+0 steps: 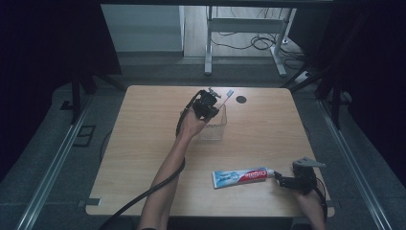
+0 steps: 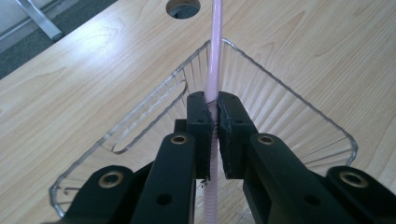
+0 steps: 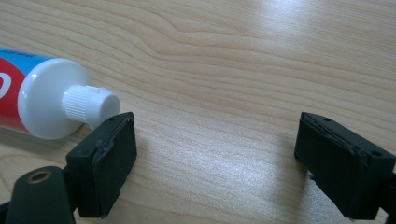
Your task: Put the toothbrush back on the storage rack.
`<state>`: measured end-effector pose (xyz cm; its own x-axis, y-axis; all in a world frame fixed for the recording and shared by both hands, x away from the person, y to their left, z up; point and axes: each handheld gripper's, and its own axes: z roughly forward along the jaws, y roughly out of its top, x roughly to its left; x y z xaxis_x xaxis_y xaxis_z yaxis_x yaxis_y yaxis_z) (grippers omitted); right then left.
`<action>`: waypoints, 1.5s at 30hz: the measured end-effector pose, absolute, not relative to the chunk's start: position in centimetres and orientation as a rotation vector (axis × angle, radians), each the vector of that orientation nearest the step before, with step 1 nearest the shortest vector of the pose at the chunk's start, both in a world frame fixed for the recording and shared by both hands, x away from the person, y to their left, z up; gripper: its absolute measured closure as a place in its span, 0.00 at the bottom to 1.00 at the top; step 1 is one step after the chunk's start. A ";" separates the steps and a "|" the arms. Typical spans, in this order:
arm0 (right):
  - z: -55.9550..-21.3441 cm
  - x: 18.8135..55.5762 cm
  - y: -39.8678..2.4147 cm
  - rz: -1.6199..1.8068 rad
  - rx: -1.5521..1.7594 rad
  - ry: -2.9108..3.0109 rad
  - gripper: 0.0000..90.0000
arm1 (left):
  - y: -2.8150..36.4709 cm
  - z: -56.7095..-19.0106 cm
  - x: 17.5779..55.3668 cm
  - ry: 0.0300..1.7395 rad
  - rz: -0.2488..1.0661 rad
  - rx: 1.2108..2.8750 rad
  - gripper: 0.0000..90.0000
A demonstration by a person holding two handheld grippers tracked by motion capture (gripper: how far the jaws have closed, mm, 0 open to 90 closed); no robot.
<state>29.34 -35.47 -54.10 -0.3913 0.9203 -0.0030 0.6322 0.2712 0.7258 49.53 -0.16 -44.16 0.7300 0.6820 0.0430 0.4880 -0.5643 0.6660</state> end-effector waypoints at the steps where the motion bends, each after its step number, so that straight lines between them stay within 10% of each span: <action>1: -54.1 29.3 -35.5 0.910 1.401 2.121 0.14 | -0.2 -44.2 49.5 0.880 0.392 2.286 0.93; 23: -54.1 29.4 -35.5 0.909 1.400 2.121 0.14 | -1.2 -45.7 49.0 0.854 0.441 2.393 0.91; 45: -54.1 29.3 -35.5 0.910 1.401 2.121 0.14 | -0.4 -43.9 48.2 0.891 0.446 2.290 0.58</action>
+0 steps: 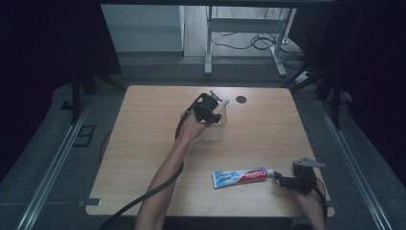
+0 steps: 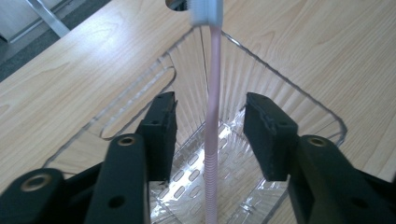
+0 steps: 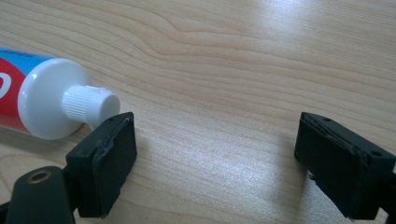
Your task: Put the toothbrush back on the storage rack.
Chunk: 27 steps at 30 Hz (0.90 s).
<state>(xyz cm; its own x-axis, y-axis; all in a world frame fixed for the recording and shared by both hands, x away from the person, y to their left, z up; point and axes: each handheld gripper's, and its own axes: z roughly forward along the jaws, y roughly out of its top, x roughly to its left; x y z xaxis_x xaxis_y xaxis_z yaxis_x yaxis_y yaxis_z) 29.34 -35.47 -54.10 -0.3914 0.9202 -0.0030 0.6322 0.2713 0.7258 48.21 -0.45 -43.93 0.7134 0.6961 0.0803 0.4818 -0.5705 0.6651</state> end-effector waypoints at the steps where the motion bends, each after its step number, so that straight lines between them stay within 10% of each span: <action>1: -54.1 29.3 -35.5 0.909 1.401 2.121 0.14 | -0.4 -43.8 48.2 0.893 0.441 2.286 0.56; 27: -54.1 29.3 -35.5 0.909 1.402 2.120 0.14 | 2.2 -41.1 45.6 0.904 0.380 2.203 0.16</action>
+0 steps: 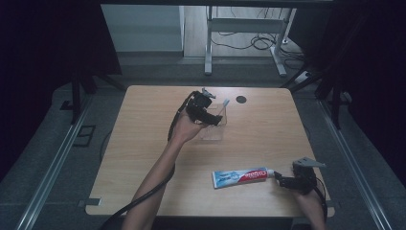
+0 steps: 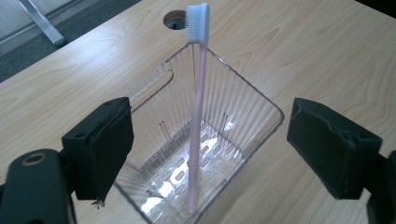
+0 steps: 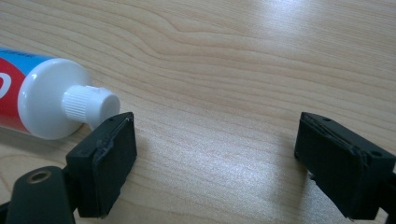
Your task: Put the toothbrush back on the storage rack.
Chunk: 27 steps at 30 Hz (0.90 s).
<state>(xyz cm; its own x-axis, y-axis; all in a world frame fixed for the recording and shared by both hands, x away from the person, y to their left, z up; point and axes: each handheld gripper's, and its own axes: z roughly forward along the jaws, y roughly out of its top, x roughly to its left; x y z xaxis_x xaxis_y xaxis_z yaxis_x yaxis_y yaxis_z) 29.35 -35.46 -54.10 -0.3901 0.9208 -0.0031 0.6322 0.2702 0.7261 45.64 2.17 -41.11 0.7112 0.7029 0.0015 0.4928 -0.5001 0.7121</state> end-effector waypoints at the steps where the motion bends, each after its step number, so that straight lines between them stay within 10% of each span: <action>1: -54.1 29.3 -35.5 0.909 1.402 2.120 0.14 | 2.5 -41.0 45.4 0.902 0.386 2.203 0.16; 27: -54.1 29.3 -35.5 0.910 1.402 2.119 0.14 | 6.6 -40.6 41.9 0.897 0.419 2.167 0.15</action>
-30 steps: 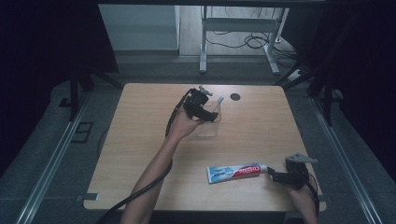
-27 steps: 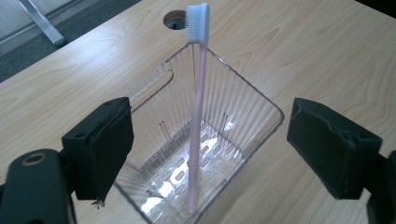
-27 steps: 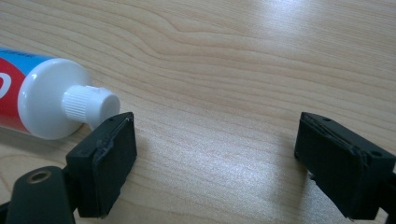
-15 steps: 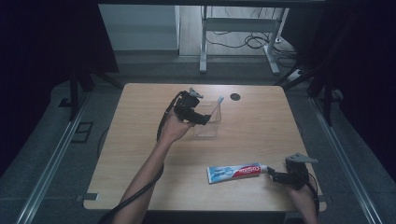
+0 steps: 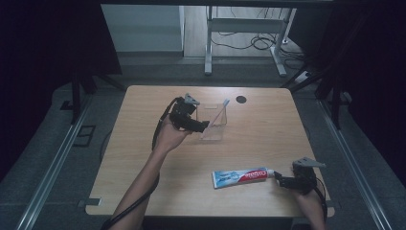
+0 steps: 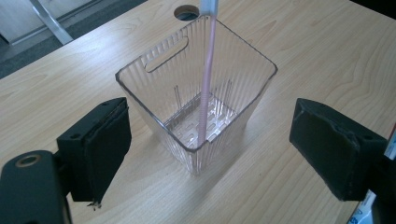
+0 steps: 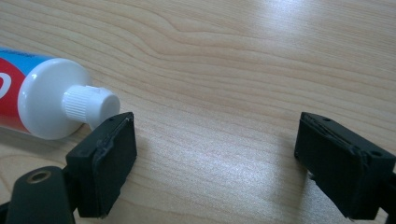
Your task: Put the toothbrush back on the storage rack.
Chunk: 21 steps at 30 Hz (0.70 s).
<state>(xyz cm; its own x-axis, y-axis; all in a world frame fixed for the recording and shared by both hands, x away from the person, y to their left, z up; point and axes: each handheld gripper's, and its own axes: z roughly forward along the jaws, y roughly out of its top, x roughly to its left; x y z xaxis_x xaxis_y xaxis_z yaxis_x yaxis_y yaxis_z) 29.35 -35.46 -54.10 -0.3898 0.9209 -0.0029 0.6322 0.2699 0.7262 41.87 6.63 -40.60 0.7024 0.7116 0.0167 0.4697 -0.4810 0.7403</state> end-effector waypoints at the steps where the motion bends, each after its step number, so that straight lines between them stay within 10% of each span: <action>1: -54.1 29.3 -35.5 0.910 1.402 2.119 0.14 | 6.7 -40.7 41.7 0.896 0.418 2.166 0.14; 21: -54.1 29.3 -35.5 0.908 1.405 2.120 0.14 | 9.1 -42.5 38.9 0.900 0.412 2.140 0.15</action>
